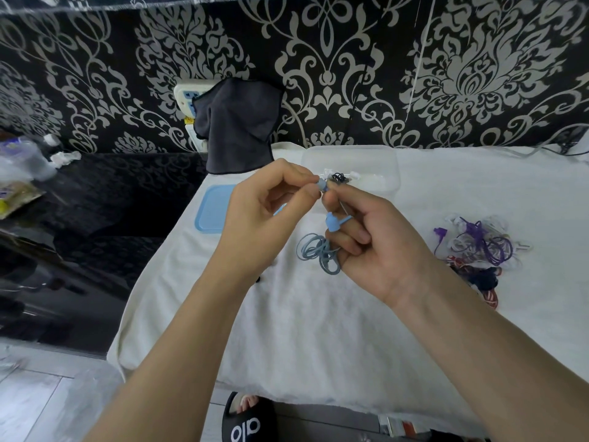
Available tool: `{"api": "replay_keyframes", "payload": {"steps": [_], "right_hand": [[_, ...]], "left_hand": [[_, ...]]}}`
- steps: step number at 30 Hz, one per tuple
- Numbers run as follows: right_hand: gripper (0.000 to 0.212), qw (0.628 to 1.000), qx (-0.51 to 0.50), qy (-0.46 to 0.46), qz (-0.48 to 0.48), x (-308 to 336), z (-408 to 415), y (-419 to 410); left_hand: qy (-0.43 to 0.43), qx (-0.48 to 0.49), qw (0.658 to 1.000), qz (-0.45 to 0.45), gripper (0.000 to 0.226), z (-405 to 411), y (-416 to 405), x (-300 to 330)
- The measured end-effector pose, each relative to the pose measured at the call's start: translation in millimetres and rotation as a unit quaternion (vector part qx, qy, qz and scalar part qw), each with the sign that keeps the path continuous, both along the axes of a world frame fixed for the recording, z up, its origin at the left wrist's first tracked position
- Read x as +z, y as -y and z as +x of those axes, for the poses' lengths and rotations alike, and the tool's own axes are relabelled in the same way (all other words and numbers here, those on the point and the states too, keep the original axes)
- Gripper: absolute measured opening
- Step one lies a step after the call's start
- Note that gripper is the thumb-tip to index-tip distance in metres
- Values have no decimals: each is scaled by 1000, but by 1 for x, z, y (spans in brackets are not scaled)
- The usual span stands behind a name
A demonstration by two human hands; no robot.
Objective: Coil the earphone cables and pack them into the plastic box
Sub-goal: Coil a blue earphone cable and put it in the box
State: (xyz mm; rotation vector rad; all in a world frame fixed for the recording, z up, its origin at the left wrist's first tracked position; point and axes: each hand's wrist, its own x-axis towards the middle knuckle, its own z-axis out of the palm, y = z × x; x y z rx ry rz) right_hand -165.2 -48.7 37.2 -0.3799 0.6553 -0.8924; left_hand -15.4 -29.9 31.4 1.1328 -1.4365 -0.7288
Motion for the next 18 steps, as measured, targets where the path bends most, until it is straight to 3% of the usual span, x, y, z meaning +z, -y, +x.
{"api": "replay_keyframes", "payload": {"steps": [4,7,18], "right_hand": [[39,1000,7,0,-17,2,1,-1],[32,1000,0,-3,-20,3,1,-1],[43,999,-7,34,-9,7,1,-4]], "left_hand": [[-53,21,998,8,9,-8,0,3],[-85,21,996,17,5,-11,0,3],[-117,-15,993,12,18,-13,2,3]]}}
